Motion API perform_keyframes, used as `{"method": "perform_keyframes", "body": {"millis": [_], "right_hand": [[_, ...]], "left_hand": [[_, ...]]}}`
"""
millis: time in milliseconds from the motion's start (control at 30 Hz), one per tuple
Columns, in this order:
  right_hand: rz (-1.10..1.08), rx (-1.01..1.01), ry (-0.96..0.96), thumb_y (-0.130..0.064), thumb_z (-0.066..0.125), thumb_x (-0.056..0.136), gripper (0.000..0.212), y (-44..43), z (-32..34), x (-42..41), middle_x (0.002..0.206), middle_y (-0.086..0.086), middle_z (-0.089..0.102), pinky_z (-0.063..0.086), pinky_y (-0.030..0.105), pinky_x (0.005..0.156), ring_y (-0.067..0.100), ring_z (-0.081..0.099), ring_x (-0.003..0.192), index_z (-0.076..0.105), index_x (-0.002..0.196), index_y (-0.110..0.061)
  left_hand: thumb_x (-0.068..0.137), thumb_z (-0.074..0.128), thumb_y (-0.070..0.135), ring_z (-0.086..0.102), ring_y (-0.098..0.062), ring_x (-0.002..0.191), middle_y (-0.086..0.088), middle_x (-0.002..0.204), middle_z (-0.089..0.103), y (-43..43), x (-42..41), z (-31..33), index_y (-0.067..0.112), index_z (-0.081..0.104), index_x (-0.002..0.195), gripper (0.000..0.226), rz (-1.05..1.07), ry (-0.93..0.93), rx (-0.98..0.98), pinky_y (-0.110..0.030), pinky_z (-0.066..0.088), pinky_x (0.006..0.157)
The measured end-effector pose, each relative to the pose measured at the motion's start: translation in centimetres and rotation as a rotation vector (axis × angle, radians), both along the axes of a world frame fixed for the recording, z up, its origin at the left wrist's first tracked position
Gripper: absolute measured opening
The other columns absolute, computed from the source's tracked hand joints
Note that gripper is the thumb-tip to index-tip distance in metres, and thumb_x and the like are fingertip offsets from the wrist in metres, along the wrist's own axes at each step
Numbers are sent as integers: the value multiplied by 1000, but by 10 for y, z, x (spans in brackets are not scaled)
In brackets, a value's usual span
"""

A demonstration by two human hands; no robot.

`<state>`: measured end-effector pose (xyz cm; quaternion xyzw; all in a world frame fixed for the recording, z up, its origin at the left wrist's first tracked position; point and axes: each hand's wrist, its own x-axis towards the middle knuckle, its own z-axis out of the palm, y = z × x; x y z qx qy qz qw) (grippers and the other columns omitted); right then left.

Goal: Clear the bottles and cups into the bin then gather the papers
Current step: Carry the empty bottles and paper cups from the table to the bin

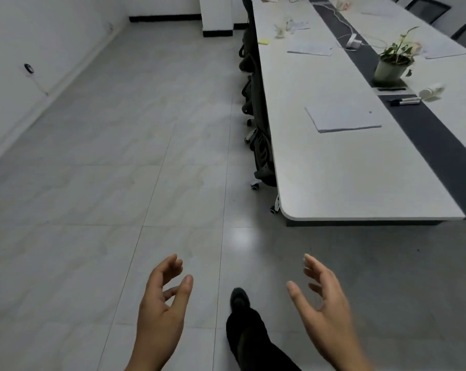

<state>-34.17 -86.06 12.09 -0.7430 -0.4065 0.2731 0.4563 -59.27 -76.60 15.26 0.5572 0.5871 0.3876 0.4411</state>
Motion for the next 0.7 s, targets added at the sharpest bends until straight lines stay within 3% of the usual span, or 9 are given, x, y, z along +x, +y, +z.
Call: {"method": "perform_keyframes", "body": {"millis": [167, 433, 600, 700], "right_hand": [[42, -32, 77, -34, 70, 88, 57, 167, 10, 19, 129, -26, 50, 47, 27, 100, -7, 51, 118, 44, 138, -41], [246, -25, 4, -33, 69, 89, 57, 422, 47, 31, 133, -27, 49, 41, 13, 95, -13, 48, 120, 44, 140, -39], [249, -63, -2, -32, 71, 88, 58, 574, 26, 36, 131, -23, 53, 44, 20, 97, -8, 51, 119, 46, 141, -37], [201, -82, -22, -34, 70, 87, 60, 664, 26, 45, 132, -23, 52, 45, 24, 98, -6, 51, 120, 46, 142, -35]], "left_hand": [[91, 65, 21, 57, 4, 114, 14, 123, 63, 150, 15, 22, 31, 53, 130, 41, 2, 78, -24, -19, 47, 85], [92, 63, 20, 56, 2, 117, 15, 123, 62, 362, 17, 48, 32, 51, 130, 41, 164, -7, 7, -19, 45, 88], [91, 63, 21, 57, 0, 119, 11, 124, 63, 508, 22, 13, 36, 52, 126, 40, 227, -54, -19, -25, 47, 92], [92, 63, 21, 57, 1, 118, 13, 125, 62, 611, 31, 11, 41, 51, 123, 38, 188, -61, -29, -20, 47, 90]]}}
